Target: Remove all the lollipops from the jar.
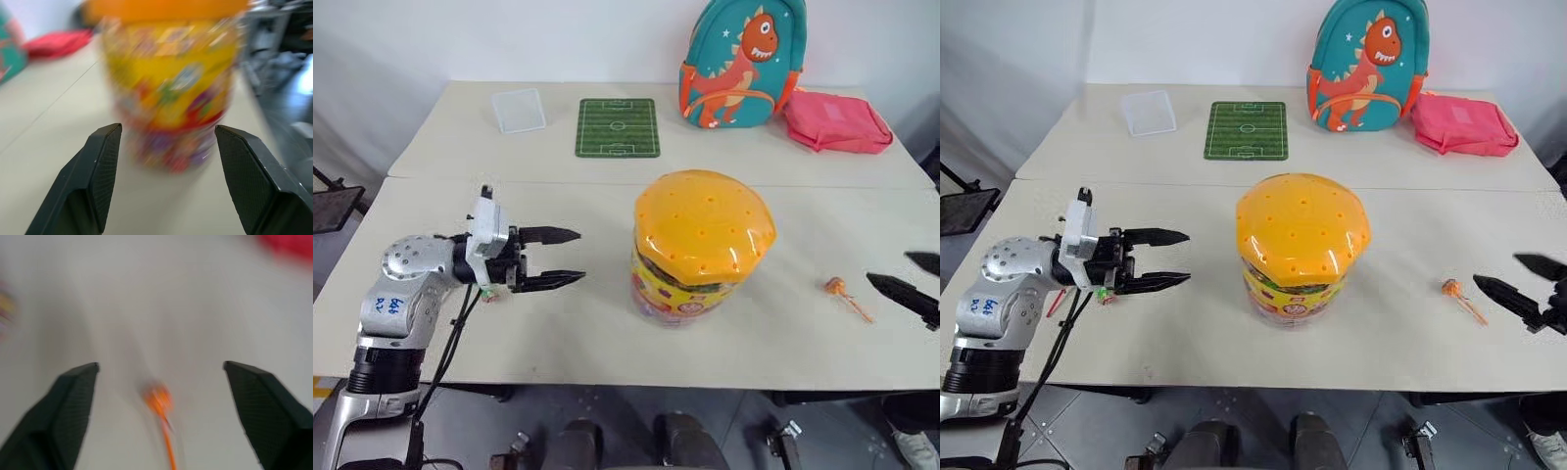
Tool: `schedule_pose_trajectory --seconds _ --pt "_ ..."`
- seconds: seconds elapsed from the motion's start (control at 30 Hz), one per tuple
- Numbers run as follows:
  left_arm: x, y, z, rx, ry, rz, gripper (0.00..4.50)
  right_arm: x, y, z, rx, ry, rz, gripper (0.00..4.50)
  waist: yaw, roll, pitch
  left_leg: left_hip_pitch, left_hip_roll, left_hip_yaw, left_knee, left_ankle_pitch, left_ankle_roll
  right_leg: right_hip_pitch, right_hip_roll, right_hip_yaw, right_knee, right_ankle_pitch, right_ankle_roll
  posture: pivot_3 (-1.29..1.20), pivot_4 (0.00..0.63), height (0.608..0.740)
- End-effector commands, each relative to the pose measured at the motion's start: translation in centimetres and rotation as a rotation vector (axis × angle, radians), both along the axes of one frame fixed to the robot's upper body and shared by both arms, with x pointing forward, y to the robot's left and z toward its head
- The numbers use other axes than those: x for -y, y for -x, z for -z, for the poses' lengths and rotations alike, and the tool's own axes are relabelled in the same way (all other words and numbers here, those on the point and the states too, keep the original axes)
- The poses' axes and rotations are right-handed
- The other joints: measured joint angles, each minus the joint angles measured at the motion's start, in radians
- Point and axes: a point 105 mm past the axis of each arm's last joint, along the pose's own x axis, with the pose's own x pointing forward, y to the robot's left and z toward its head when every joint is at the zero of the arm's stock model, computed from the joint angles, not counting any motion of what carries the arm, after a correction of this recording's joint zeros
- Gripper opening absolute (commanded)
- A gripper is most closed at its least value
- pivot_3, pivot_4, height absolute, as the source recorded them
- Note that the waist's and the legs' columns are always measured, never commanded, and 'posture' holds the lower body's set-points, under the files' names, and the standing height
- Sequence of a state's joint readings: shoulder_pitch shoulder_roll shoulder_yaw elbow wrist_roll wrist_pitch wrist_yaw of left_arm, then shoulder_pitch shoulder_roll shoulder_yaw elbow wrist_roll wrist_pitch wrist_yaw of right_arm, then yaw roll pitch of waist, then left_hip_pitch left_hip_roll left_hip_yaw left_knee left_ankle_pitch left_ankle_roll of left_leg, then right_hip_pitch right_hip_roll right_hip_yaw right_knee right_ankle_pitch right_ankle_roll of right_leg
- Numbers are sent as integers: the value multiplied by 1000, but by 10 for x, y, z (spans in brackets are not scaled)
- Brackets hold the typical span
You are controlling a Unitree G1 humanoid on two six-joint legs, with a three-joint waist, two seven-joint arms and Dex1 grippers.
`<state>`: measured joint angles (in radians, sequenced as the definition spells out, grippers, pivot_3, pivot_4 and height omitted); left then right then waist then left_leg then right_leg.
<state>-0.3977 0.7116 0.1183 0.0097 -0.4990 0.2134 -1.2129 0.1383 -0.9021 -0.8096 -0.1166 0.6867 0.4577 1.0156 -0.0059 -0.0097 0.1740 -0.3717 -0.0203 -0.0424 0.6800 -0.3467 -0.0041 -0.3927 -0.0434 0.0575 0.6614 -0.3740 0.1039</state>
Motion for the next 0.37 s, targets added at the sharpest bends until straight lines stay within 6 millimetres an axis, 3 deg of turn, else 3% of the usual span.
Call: schedule_pose_trajectory --seconds 0.03,0.1,0.17,0.23,0.37 --pt "-21 -1 0 55 -39 -64 3240 -18 10 -30 144 35 -78 4485 1 0 0 0 0 0 0 0 0 0 0 0 1 0 0 0 150 740" --pt "-28 -4 4 48 -48 -101 3240 -35 11 -28 144 57 -136 4485 5 0 0 0 0 -2 1 0 0 0 -1 -1 1 0 0 0 150 740" --pt "-40 -2 12 74 -83 -160 3240 -84 25 -1 132 213 -395 4485 8 0 0 0 0 -2 1 0 0 0 -1 -1 0 0 0 0 150 740" --pt "-44 4 17 85 -94 -179 3240 -110 38 18 149 307 -551 4485 6 0 0 0 0 -3 -1 0 -1 0 -1 -1 0 0 0 0 150 740" --pt "-43 5 23 105 -105 -262 3240 -103 31 37 160 304 -485 4485 7 0 0 -1 -1 -1 1 -2 0 0 -3 -1 1 1 2 0 150 740"
